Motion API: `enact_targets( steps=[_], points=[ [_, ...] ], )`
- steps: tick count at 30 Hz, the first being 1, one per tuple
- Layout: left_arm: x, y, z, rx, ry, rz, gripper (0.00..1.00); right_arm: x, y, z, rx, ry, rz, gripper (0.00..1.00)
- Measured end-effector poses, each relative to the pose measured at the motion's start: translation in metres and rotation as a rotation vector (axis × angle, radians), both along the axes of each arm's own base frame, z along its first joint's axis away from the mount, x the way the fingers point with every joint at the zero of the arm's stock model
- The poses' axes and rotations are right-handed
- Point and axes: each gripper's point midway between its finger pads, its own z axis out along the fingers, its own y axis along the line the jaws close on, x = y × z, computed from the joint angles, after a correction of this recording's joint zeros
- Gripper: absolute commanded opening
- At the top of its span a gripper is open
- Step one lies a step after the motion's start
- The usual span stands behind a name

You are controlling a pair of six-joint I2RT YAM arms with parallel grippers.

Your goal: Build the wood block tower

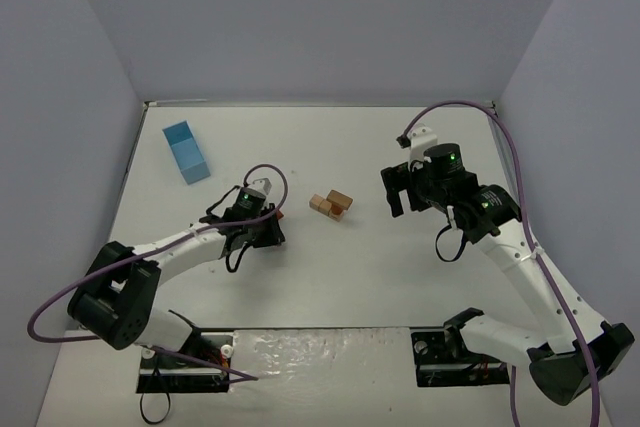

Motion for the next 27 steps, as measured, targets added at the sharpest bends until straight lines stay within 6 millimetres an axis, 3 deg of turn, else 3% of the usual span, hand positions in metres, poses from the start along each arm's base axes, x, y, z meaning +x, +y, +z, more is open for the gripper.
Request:
enact_targets(
  steps=[4,6,11,19,27],
  points=[
    [-0.018,-0.015,-0.018,-0.100,0.031,-0.067,0.03,-0.001,0.005,0.000,0.016,0.006,0.021,0.87],
    [-0.020,-0.025,-0.018,-0.153,0.024,-0.100,0.05,-0.002,0.007,0.000,0.023,0.006,0.030,0.87],
    [-0.025,-0.042,-0.018,-0.223,0.001,-0.166,0.21,-0.003,0.010,-0.003,0.031,0.017,0.048,0.87],
    [-0.024,-0.046,-0.017,-0.267,-0.044,-0.166,0.44,-0.005,0.016,-0.005,0.047,0.031,0.079,0.87],
    [-0.018,-0.048,-0.012,-0.292,-0.097,-0.158,0.56,-0.005,0.020,-0.009,0.048,0.045,0.106,0.87]
  ],
)
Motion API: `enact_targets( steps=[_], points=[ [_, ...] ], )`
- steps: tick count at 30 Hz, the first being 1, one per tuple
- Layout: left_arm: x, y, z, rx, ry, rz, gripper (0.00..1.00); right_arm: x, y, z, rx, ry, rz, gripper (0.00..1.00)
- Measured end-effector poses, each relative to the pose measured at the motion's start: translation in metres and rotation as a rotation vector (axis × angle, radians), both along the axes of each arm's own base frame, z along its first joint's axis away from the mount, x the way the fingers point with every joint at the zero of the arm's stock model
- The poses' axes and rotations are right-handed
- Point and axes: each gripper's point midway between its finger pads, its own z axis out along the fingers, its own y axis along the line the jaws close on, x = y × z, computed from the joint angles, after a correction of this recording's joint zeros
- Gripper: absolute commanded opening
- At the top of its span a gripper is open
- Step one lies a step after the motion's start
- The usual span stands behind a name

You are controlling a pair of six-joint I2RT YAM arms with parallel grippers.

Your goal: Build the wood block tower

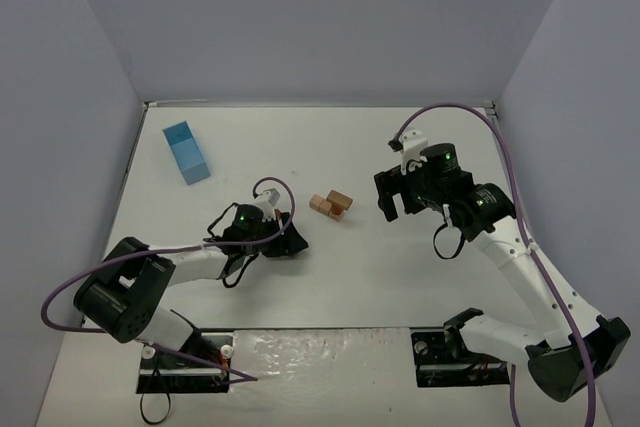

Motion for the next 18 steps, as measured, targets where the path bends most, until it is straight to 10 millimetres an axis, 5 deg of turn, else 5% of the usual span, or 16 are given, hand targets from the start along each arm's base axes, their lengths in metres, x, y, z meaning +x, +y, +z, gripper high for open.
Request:
enact_targets(
  steps=[8,18],
  points=[
    [0.007,0.012,0.002,0.006,-0.037,0.073,0.63,0.000,0.002,0.001,0.003,-0.004,0.014,0.87],
    [0.007,0.056,-0.001,0.171,-0.036,0.220,0.64,-0.001,0.005,0.001,0.000,-0.007,0.046,0.86]
  ],
)
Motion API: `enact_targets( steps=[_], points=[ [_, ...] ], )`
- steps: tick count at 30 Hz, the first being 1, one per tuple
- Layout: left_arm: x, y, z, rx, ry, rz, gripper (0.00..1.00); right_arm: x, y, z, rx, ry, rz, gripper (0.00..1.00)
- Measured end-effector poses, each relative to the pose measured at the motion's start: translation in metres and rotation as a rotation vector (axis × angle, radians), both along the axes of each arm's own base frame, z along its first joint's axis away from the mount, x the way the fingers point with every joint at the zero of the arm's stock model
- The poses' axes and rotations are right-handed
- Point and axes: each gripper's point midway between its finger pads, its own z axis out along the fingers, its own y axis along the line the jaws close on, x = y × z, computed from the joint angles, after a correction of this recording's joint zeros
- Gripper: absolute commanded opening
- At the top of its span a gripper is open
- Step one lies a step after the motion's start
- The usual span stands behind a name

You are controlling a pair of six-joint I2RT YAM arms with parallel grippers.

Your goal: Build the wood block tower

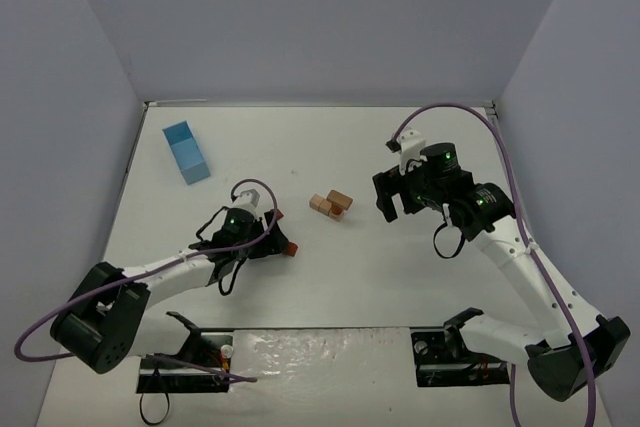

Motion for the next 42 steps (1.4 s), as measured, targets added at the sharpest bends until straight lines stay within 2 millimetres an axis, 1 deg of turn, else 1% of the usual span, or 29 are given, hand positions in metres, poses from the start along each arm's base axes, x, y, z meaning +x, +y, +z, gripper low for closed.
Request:
enact_targets(
  steps=[2,4,6,8,10,12,14,17,20,22,26,30,34,38,42],
  points=[
    [-0.006,0.013,-0.001,0.055,0.021,0.025,0.64,-0.002,0.003,0.000,0.004,0.001,0.017,0.85],
    [-0.011,0.026,0.003,0.113,0.036,0.046,0.64,-0.004,0.008,0.000,0.006,0.002,0.041,0.83],
    [-0.009,0.036,0.019,0.152,0.025,0.071,0.64,-0.007,0.020,-0.001,0.006,0.002,0.086,0.82],
    [0.002,0.047,0.045,0.168,-0.017,0.117,0.64,-0.012,0.032,-0.004,0.003,0.011,0.134,0.80],
    [0.012,0.065,0.069,0.182,-0.049,0.174,0.64,-0.018,0.050,-0.007,-0.001,0.021,0.190,0.78],
    [0.021,0.085,0.089,0.199,-0.073,0.229,0.65,-0.024,0.071,-0.009,0.000,0.027,0.250,0.76],
    [0.026,0.104,0.104,0.222,-0.087,0.278,0.66,-0.030,0.094,-0.013,0.003,0.036,0.311,0.74],
    [0.026,0.130,0.117,0.276,-0.083,0.316,0.67,-0.042,0.128,-0.024,-0.015,0.058,0.391,0.71],
    [0.023,0.153,0.123,0.331,-0.071,0.338,0.68,-0.052,0.162,-0.041,-0.040,0.082,0.467,0.70],
    [0.020,0.165,0.122,0.361,-0.059,0.349,0.70,-0.057,0.180,-0.056,-0.060,0.103,0.504,0.70],
    [0.014,0.183,0.116,0.411,-0.027,0.353,0.76,-0.058,0.206,-0.090,-0.110,0.153,0.535,0.70],
    [0.012,0.191,0.115,0.446,-0.024,0.331,0.82,-0.057,0.214,-0.126,-0.168,0.205,0.534,0.67],
    [0.011,0.191,0.115,0.475,-0.033,0.292,0.83,-0.052,0.218,-0.156,-0.212,0.238,0.521,0.66],
    [0.010,0.191,0.114,0.485,-0.034,0.268,0.83,-0.044,0.225,-0.174,-0.240,0.243,0.506,0.65],
    [0.012,0.191,0.115,0.489,-0.042,0.262,0.83,-0.037,0.229,-0.187,-0.259,0.243,0.497,0.63]
  ],
)
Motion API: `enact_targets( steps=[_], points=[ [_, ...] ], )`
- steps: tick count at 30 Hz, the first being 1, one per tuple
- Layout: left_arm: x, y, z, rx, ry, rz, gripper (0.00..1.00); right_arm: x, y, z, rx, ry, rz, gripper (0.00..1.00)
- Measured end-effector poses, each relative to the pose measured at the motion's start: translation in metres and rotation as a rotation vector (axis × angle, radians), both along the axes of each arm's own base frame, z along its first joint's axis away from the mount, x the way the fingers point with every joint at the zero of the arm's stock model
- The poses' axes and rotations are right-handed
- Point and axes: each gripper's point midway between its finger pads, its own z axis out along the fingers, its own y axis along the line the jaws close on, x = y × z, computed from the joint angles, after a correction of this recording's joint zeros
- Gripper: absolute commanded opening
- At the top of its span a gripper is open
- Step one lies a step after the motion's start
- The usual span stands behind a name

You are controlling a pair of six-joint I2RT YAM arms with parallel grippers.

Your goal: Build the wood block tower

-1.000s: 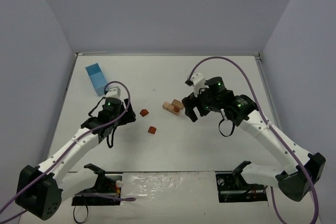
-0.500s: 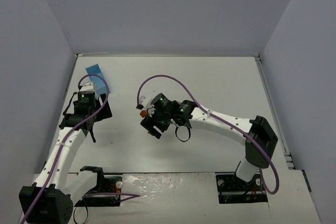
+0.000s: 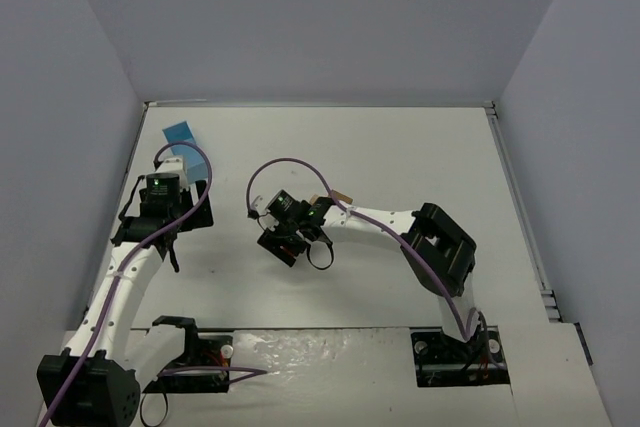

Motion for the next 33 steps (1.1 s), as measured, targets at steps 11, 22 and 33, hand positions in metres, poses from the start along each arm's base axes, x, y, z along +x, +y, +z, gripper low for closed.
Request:
enact_targets(
  steps=[11,22,33],
  points=[
    [0.001,0.002,0.001,0.001,-0.006,0.000,0.83,0.004,0.004,-0.023,-0.030,0.004,0.011,0.51],
    [0.000,-0.002,-0.004,-0.011,0.001,-0.013,0.83,0.008,0.005,-0.021,-0.019,-0.002,0.007,0.51],
    [0.002,-0.005,-0.005,-0.024,0.002,-0.025,0.83,0.017,0.000,-0.021,-0.016,0.003,-0.006,0.46]
  ],
)
